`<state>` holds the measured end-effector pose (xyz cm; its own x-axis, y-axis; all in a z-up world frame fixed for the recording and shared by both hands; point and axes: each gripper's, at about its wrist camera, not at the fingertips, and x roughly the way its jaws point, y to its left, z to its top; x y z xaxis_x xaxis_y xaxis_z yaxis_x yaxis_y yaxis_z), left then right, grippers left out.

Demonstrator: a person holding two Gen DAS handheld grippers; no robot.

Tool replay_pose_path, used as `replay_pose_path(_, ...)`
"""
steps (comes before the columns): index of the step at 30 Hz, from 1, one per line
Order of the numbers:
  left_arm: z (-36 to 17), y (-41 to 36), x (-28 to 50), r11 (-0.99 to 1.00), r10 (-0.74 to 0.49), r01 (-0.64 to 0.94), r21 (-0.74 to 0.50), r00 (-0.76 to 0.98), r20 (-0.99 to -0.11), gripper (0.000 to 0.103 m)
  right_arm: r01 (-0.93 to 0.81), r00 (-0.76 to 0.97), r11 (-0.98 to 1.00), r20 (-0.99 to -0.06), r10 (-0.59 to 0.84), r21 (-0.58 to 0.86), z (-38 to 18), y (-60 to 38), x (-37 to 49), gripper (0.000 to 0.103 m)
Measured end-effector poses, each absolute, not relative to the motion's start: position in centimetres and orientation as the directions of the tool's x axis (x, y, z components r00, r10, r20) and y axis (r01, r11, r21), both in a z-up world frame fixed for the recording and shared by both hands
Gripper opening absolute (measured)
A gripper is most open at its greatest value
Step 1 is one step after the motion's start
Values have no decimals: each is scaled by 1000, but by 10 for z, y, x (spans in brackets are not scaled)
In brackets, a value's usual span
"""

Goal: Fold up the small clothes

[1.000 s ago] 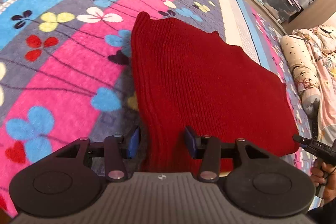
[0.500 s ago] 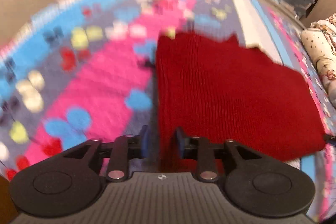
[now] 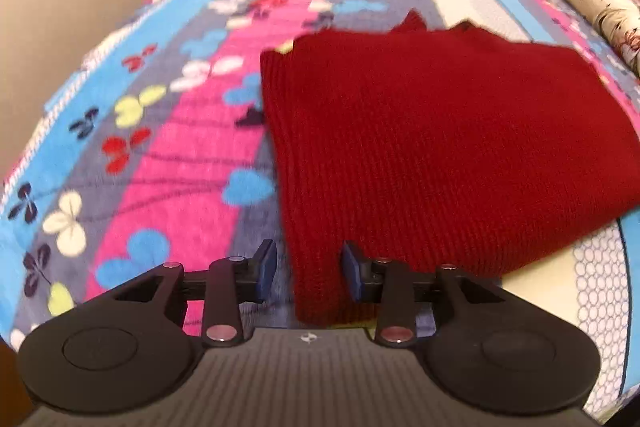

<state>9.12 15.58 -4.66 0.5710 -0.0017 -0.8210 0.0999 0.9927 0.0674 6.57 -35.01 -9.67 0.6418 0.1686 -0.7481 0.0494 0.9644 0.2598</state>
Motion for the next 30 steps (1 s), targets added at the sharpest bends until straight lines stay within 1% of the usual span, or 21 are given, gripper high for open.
replay_pose_path(5, -34, 162, 88, 996, 23, 52, 72, 633, -774, 46, -39, 708, 995, -701, 89, 87, -59, -330, 42, 29)
replay_pose_path(7, -30, 166, 91, 997, 39, 26, 72, 636, -771, 48, -35, 736, 997, -672, 76, 75, -33, -329, 33, 32)
replay_pose_path(11, -31, 171, 95, 997, 72, -17, 79, 631, -773, 52, -70, 799, 995, -593, 100, 75, 7, -322, 10, 51)
replay_pose_path(13, -31, 171, 95, 996, 81, -23, 85, 630, -772, 54, -75, 827, 996, -555, 86, 43, 8, -319, 0, 53)
replay_pose_path(15, -32, 171, 96, 995, 90, -27, 93, 631, -771, 55, -60, 844, 998, -532, 66, 28, -7, -320, -7, 53)
replay_pose_path(16, -31, 171, 96, 995, 96, -32, 98, 631, -770, 56, -40, 833, 999, -552, 48, 25, -19, -323, -7, 52)
replay_pose_path(18, -32, 171, 96, 994, 104, -40, 102, 631, -769, 58, 11, 772, 1000, -635, -13, -6, -35, -327, -2, 51)
replay_pose_path(20, -31, 171, 97, 994, 106, -48, 98, 630, -769, 61, 27, 788, 1000, -615, -19, 4, -34, -334, -3, 51)
replay_pose_path(22, -30, 171, 98, 994, 107, -58, 90, 628, -771, 61, 33, 797, 999, -604, -26, 0, -34, -339, -5, 51)
replay_pose_path(25, -32, 168, 101, 994, 108, -62, 88, 619, -778, 61, 58, 775, 998, -629, -59, -23, -41, -345, -4, 51)
replay_pose_path(30, -35, 161, 103, 993, 114, -55, 102, 612, -782, 61, 59, 771, 997, -633, -71, -40, -47, -342, -1, 51)
